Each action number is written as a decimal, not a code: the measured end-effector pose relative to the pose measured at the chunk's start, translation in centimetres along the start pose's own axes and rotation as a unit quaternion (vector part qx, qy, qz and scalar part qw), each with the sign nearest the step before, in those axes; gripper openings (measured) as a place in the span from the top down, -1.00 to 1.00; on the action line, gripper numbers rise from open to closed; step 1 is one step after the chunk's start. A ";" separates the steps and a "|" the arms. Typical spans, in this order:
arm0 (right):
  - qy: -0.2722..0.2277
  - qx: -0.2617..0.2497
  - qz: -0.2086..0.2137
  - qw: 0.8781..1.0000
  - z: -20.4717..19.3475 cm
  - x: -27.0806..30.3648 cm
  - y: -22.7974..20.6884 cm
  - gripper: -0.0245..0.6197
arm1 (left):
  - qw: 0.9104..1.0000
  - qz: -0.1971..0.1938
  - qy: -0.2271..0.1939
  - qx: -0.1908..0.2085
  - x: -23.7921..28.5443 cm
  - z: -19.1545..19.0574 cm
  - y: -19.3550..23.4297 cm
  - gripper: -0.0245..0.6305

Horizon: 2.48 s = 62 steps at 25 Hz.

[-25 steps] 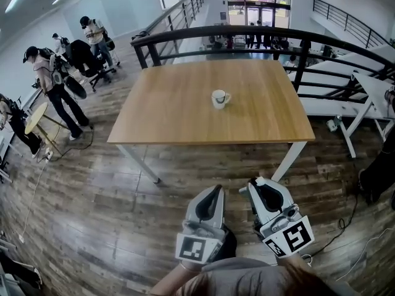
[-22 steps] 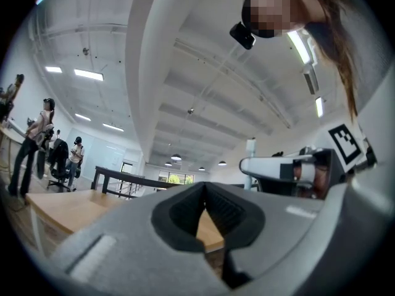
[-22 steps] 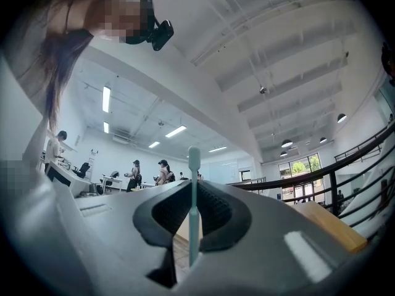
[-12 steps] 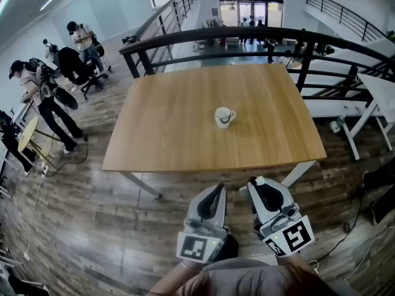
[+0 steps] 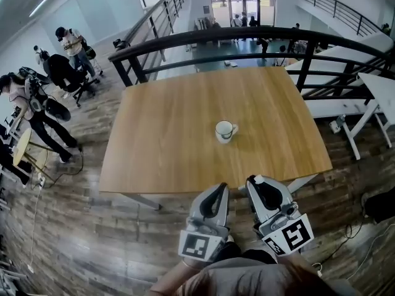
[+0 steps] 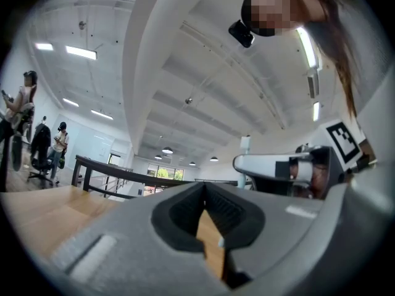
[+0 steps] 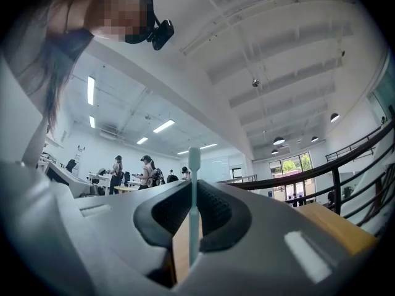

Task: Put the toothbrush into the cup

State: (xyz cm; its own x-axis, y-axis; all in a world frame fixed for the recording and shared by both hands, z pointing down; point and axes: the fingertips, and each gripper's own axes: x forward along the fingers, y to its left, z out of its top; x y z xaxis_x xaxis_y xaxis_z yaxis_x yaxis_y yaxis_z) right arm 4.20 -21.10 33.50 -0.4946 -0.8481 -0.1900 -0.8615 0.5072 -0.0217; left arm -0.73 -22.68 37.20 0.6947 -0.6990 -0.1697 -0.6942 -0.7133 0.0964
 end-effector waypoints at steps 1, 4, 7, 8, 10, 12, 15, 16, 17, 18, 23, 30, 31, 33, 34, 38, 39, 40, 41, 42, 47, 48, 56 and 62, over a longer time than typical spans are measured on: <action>0.004 0.003 0.000 1.000 -0.3 0.2 -0.2 0.84 | 1.000 -0.001 0.002 -0.002 0.4 -0.1 0.2 0.94; 0.011 0.006 0.000 1.000 -0.8 0.5 -0.9 0.84 | 1.000 -0.005 0.008 -0.004 1.5 -0.7 0.4 0.94; 0.013 0.005 0.003 1.000 -0.7 0.7 -1.8 0.84 | 1.000 -0.004 0.014 -0.002 2.3 -1.2 0.5 0.94; 0.014 0.005 0.005 1.000 -0.7 0.7 -2.0 0.84 | 1.000 -0.001 0.015 -0.003 2.4 -1.3 0.5 0.94; 0.020 0.010 0.009 1.000 -1.1 0.9 -2.6 0.84 | 1.000 0.009 0.016 -0.006 2.6 -1.5 0.7 0.94; 0.026 0.014 0.013 0.999 -1.8 1.5 -3.1 0.84 | 1.000 0.019 0.017 -0.007 2.6 -1.5 1.1 0.94; 0.034 0.021 0.024 0.999 -2.8 2.9 -4.1 0.84 | 0.999 0.036 0.013 -0.007 2.3 -1.6 1.7 0.94; 0.033 0.030 0.029 0.999 -3.1 3.6 -4.6 0.84 | 0.999 0.042 0.013 -0.008 2.2 -1.7 1.9 0.94; 0.032 0.040 0.035 0.998 -3.2 4.4 -5.2 0.84 | 0.999 0.048 0.012 -0.010 2.1 -1.9 2.1 0.94; 0.031 0.046 0.039 0.998 -3.3 5.2 -5.9 0.84 | 0.998 0.053 0.013 -0.014 1.9 -2.2 2.3 0.94; 0.040 0.031 0.049 0.998 -3.8 10.1 -8.9 0.84 | 0.996 0.077 0.028 -0.031 1.2 -3.7 3.1 0.94; 0.088 0.033 0.037 0.995 -8.3 17.5 -13.5 0.84 | 0.992 0.109 0.042 -0.042 0.0 -5.0 4.8 0.94; 0.097 0.031 0.036 0.994 -9.2 18.2 -13.9 0.84 | 0.991 0.116 0.044 -0.042 -0.3 -5.2 5.1 0.94; 0.116 0.029 0.033 0.992 -11.2 19.6 -14.6 0.84 | 0.990 0.124 0.046 -0.037 -0.9 -5.3 5.7 0.94; 0.125 0.028 0.030 0.991 -12.3 20.1 -15.0 0.84 | 0.990 0.128 0.047 -0.034 -1.2 -5.4 5.9 0.94; 0.164 0.035 0.014 0.986 -16.3 21.7 -16.7 0.84 | 0.988 0.141 0.058 -0.035 -2.0 -5.9 6.7 0.94; 0.171 0.034 0.012 0.985 -17.0 22.0 -17.0 0.84 | 0.988 0.142 0.055 -0.037 -2.1 -5.9 6.7 0.94; 0.178 0.032 0.011 0.983 -17.6 22.1 -17.1 0.84 | 0.988 0.143 0.049 -0.039 -2.1 -5.7 6.8 0.94; 0.183 0.030 0.012 0.983 -18.2 22.3 -17.1 0.84 | 0.987 0.146 0.044 -0.040 -2.1 -5.5 6.8 0.94; 0.188 0.028 0.013 0.982 -18.6 22.5 -17.1 0.84 | 0.987 0.148 0.043 -0.039 -2.1 -5.3 6.9 0.94; 0.207 0.021 0.014 0.978 -20.5 23.5 -17.1 0.84 | 0.986 0.155 0.048 -0.047 -2.6 -5.6 7.3 0.94; 0.212 0.020 0.014 0.977 -20.9 23.6 -17.1 0.84 | 0.985 0.158 0.047 -0.046 -2.8 -5.6 7.5 0.94; 0.241 0.028 0.002 0.970 -23.5 24.0 -17.9 0.84 | 0.983 0.170 0.052 -0.041 -3.4 -5.8 8.3 0.94; 0.242 0.017 -0.003 0.970 -23.7 24.5 -18.3 0.84 | 0.980 0.181 0.064 -0.046 -3.4 -5.9 8.3 0.94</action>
State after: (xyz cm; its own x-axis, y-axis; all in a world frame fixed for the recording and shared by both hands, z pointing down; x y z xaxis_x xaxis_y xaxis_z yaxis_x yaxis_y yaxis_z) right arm 5.15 -54.77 52.48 -0.4922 -0.8199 0.2923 -0.8647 0.4992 -0.0558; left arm -7.75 -26.52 44.37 0.4274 -0.9039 0.0154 -0.8839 -0.4143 0.2172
